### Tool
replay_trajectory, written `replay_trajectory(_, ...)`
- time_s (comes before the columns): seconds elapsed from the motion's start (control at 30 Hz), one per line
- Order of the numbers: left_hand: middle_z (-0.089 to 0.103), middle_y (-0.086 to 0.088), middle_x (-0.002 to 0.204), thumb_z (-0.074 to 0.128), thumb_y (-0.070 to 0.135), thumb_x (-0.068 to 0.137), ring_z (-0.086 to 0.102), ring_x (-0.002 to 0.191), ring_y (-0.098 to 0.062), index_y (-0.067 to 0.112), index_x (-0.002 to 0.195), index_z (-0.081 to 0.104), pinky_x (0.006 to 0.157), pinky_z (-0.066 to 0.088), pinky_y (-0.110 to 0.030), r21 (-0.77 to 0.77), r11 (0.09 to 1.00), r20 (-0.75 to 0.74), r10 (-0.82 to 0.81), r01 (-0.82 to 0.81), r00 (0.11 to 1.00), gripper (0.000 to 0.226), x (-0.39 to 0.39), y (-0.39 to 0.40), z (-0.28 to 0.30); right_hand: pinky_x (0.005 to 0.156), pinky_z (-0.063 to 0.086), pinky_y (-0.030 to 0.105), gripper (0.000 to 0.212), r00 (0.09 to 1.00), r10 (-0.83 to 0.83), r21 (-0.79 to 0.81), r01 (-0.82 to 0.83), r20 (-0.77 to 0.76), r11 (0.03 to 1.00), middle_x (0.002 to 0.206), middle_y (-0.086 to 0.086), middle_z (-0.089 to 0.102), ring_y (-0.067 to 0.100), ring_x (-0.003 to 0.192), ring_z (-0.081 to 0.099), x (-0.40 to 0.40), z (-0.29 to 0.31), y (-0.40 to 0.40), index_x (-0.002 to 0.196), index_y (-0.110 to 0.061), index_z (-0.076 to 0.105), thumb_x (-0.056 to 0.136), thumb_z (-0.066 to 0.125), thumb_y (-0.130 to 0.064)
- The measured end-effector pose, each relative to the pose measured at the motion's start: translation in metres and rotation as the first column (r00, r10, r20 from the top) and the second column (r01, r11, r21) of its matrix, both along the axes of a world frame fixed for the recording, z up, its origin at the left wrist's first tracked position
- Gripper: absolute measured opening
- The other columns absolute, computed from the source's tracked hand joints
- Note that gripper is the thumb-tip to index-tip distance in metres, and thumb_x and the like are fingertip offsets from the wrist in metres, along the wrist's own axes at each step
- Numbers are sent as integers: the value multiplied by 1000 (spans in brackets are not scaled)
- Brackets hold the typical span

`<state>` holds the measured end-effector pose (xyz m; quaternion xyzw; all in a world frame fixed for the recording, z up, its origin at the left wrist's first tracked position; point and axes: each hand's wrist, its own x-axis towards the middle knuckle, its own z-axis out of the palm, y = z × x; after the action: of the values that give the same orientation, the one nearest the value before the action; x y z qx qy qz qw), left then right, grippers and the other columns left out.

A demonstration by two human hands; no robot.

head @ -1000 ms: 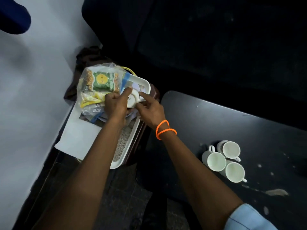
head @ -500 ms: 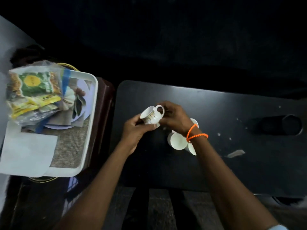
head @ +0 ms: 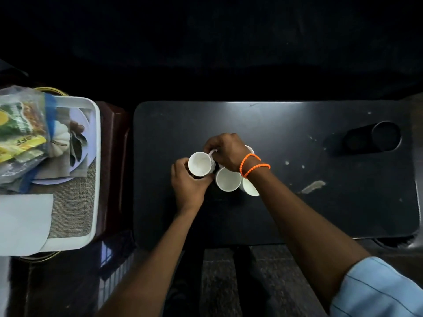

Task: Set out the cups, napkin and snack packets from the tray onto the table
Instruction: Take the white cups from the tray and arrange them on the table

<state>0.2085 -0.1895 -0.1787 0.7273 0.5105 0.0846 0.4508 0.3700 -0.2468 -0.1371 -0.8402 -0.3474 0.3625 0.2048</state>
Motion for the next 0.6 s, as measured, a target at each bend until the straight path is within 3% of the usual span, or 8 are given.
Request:
replay_trajectory(0.1,62,-12,114,96,12,60,61,101,-27,5,112,62,84,44,-25,69,997,22,-40,39,999,63,0,-6,0,86,56,33,39,1000,-29,-8,29,-7,1000,102,7,79,27,98,71,-2,0,-8,102,-14,79,76,59,7)
replay_trajectory(0.17,61,-12,117,94,6,63,63,102,-28,4,116,63,88,52,-33,81,994,37,-71,68,997,62,0,-11,4,90,57,31,42,994,-106,30,107,-33,994,105,7,80,25,101,72,-2,1,-15,104,-12,79,78,56,11)
replay_trajectory(0.23,59,-13,120,92,3,65,65,104,-29,3,120,63,91,57,-42,77,992,42,-102,99,994,62,-1,-13,8,92,53,16,42,955,-291,146,296,-56,944,106,8,80,21,103,73,-5,8,-27,104,-8,79,80,53,14)
replay_trajectory(0.3,58,-15,126,91,3,67,65,110,-32,3,126,61,97,55,-43,50,991,24,-127,126,992,66,-3,-15,11,90,48,6,39,864,-500,278,494,-54,824,104,7,79,16,100,71,-10,15,-45,102,-6,80,79,54,12)
replay_trajectory(0.37,53,-14,135,87,3,73,63,119,-31,3,137,56,105,53,-43,-6,996,-5,-90,90,996,71,-7,-23,17,88,51,11,34,756,-653,324,630,-49,706,98,1,78,12,93,70,-15,18,-70,99,-8,79,79,57,9)
replay_trajectory(0.43,49,-12,138,81,2,80,60,119,-24,3,142,52,107,52,-38,-35,998,-15,49,-50,999,69,-13,-40,28,86,55,19,31,655,-755,291,728,-31,620,95,1,76,12,88,69,-21,15,-98,100,-7,77,81,58,8)
replay_trajectory(0.53,55,-11,124,77,-2,82,60,97,-19,1,128,60,89,56,-28,-146,952,-4,272,-270,962,49,-19,-80,42,90,57,33,28,593,-805,196,789,3,582,98,9,77,14,88,67,-33,3,-131,103,-4,76,84,59,6)
replay_trajectory(0.6,66,-14,115,77,-2,84,66,91,-17,6,110,67,78,53,-17,-308,925,-21,229,-224,973,30,-18,-109,46,87,57,32,26,622,-783,160,772,8,615,98,8,77,13,87,67,-41,-3,-145,103,-7,77,85,60,2)
